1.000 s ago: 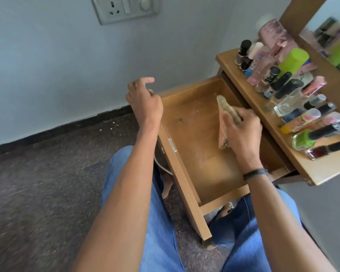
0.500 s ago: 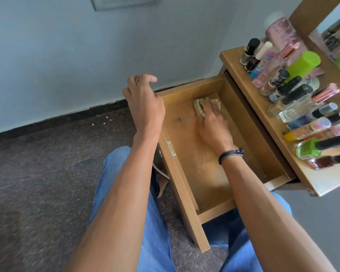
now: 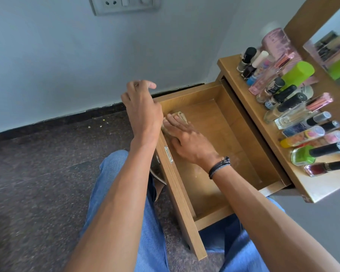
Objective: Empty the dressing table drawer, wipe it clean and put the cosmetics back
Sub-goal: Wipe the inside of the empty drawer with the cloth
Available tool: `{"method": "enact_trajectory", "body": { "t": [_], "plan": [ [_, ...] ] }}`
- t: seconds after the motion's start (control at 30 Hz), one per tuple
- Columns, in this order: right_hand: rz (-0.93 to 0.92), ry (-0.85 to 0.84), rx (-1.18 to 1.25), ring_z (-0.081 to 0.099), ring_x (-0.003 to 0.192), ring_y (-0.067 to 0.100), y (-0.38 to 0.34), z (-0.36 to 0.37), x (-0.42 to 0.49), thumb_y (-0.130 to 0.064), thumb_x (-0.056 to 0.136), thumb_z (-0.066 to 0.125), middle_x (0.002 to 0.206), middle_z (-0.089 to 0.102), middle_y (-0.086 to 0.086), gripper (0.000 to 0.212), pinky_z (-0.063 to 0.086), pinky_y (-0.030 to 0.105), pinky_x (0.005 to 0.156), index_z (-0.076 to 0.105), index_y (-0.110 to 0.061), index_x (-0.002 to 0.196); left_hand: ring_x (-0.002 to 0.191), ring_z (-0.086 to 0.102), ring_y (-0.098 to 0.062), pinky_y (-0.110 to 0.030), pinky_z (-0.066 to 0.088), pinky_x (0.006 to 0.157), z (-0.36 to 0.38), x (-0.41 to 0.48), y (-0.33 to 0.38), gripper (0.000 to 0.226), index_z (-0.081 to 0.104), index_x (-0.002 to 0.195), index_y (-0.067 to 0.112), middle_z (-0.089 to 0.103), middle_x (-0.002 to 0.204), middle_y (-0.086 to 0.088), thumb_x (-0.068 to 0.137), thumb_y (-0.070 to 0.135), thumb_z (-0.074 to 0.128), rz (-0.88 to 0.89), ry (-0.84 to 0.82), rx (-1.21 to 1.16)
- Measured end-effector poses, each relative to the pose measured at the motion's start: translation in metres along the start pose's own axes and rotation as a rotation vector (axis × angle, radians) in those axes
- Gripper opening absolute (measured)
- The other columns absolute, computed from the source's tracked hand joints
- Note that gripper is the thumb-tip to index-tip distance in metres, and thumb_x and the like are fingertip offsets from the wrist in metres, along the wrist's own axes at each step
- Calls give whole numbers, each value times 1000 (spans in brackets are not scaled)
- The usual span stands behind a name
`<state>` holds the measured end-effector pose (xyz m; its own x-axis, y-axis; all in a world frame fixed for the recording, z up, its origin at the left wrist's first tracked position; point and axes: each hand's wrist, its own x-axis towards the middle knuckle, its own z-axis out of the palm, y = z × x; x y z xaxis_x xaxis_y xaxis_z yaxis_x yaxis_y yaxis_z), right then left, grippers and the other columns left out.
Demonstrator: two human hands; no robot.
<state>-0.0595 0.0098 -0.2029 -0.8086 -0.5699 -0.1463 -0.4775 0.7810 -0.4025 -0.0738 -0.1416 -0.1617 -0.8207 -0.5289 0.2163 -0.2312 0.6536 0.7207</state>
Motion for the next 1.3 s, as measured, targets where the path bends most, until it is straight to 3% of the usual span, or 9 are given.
{"method": "enact_trajectory", "body": {
  "t": [0.1,0.27,0.4,0.53,0.63,0.8,0.93,1.07,1.3],
  "plan": [
    [76,51,20,3,156,20,22,-14,-1,-25,110,36,170,14,-1,51,6,46,128,28,-31,160,114,44,-30,-42,43,97,-1,0,1,56,62,120,16,48,131,-8,80,-19,43,-8,0,-14],
    [353,190,17,41,135,35,52,-33,2,-20,104,47,158,28,3,49,42,51,110,43,-22,152,116,43,-28,-37,43,95,-2,-1,2,56,62,120,16,48,132,-7,81,-20,44,-4,9,-16],
    [408,207,28,35,140,35,44,-28,7,-19,103,46,159,28,5,52,34,48,117,42,-18,154,114,43,-28,-34,42,94,-3,-1,3,55,62,120,15,48,131,-8,81,-19,44,-1,14,-10],
    [258,158,113,20,152,35,17,-13,9,-10,100,48,160,32,3,52,19,51,124,48,-22,151,112,43,-29,-36,42,94,-1,-1,3,55,62,118,15,48,130,-8,81,-20,42,-3,14,-16],
    [133,96,93,26,148,37,-8,0,15,-4,96,48,158,34,-1,58,24,54,121,50,-27,149,113,43,-30,-38,43,96,0,1,2,54,63,117,16,49,129,-7,81,-19,42,-11,17,-19],
    [66,56,58,30,147,38,-22,10,19,-5,97,47,160,32,0,57,6,44,125,49,-24,150,113,43,-28,-36,44,93,-1,1,2,53,63,116,17,49,128,-7,82,-18,43,-13,20,-29],
    [27,-25,59,23,152,35,-11,-1,6,-8,103,43,164,27,-7,56,14,50,125,43,-30,154,114,43,-27,-33,42,92,-2,1,2,52,63,117,17,48,130,-6,84,-18,44,-17,10,-34],
    [-32,0,19,32,148,31,16,-14,-16,-4,103,49,162,33,-9,54,24,54,121,49,-33,149,113,42,-27,-35,42,94,-2,1,1,54,63,117,16,48,129,-6,82,-19,42,-18,8,-38],
    [344,136,72,15,155,27,63,-36,-3,-20,108,37,169,14,-6,55,10,39,125,26,-28,161,113,42,-26,-32,44,90,-1,0,2,53,63,117,16,48,129,-6,83,-20,44,-3,9,-24]
  ]
}}
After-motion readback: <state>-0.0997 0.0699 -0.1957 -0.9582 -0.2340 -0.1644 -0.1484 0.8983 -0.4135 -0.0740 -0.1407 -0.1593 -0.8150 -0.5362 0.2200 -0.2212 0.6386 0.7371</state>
